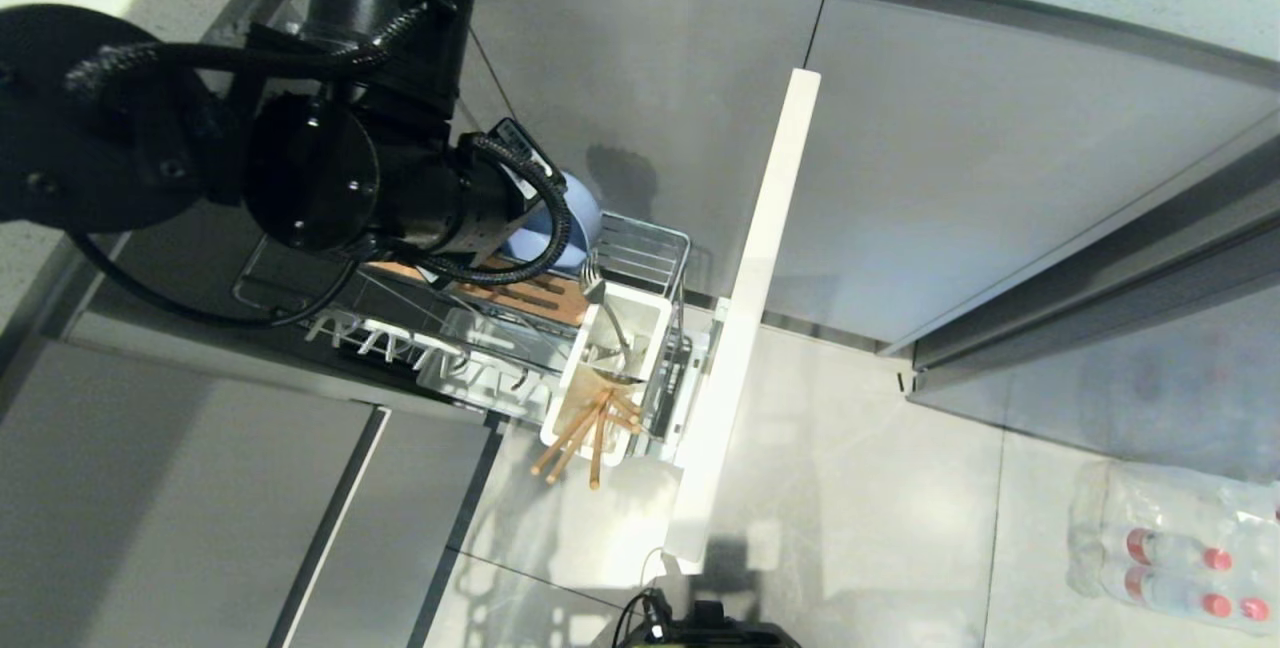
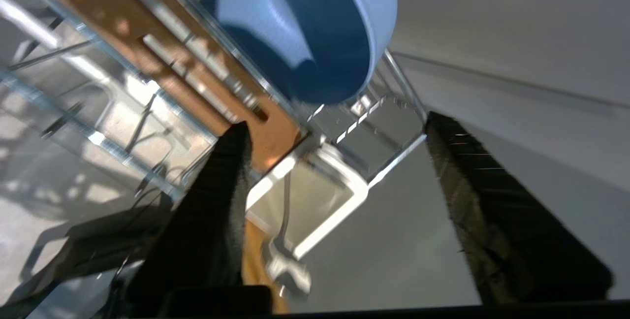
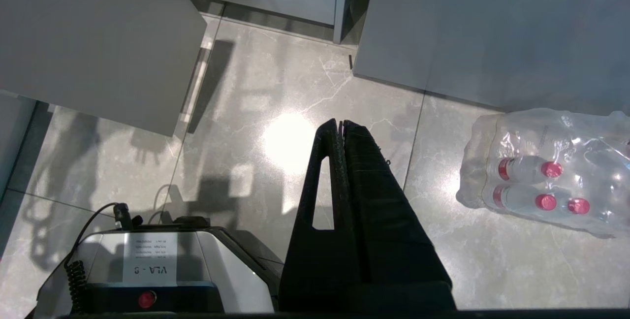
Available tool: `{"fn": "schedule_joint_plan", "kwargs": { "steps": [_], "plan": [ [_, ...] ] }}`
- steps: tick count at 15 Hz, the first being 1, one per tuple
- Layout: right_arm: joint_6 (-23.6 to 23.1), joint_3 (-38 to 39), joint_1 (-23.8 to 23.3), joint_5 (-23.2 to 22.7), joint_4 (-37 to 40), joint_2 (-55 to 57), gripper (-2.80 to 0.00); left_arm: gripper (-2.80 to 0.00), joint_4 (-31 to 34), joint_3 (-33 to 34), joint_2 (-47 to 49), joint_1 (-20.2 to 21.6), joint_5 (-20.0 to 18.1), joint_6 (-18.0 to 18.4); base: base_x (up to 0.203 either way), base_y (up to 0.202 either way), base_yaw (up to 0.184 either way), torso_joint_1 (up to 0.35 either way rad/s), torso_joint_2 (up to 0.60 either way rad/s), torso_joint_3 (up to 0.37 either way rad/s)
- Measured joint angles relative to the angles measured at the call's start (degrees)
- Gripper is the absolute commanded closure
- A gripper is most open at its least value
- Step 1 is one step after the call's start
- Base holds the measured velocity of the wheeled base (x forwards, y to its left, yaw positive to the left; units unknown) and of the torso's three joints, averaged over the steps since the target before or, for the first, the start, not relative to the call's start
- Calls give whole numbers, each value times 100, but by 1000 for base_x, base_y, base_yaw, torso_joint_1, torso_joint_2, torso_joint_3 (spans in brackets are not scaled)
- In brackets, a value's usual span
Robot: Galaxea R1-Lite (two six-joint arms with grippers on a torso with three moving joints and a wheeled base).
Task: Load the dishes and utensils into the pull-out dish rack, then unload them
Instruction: Take the bowl out of the cupboard
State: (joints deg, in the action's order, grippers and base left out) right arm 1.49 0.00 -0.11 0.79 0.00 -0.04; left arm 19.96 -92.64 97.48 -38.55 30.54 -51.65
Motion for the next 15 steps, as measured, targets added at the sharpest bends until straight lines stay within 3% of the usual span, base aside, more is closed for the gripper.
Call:
{"fn": "schedule_joint_plan", "kwargs": {
  "steps": [5, 7, 15],
  "plan": [
    [1, 0, 0, 2, 0, 1, 0, -280, -563, -102, 457, 343, -31, 214, 0, 0, 0, 0, 0, 0],
    [0, 0, 0, 0, 0, 0, 0, -280, -755, -89, 546, 445, -208, 254, 0, 0, 0, 0, 0, 0],
    [0, 0, 0, 0, 0, 2, 0, -280, -1327, -107, 776, 524, -409, 317, 0, 0, 0, 0, 0, 0]
  ]
}}
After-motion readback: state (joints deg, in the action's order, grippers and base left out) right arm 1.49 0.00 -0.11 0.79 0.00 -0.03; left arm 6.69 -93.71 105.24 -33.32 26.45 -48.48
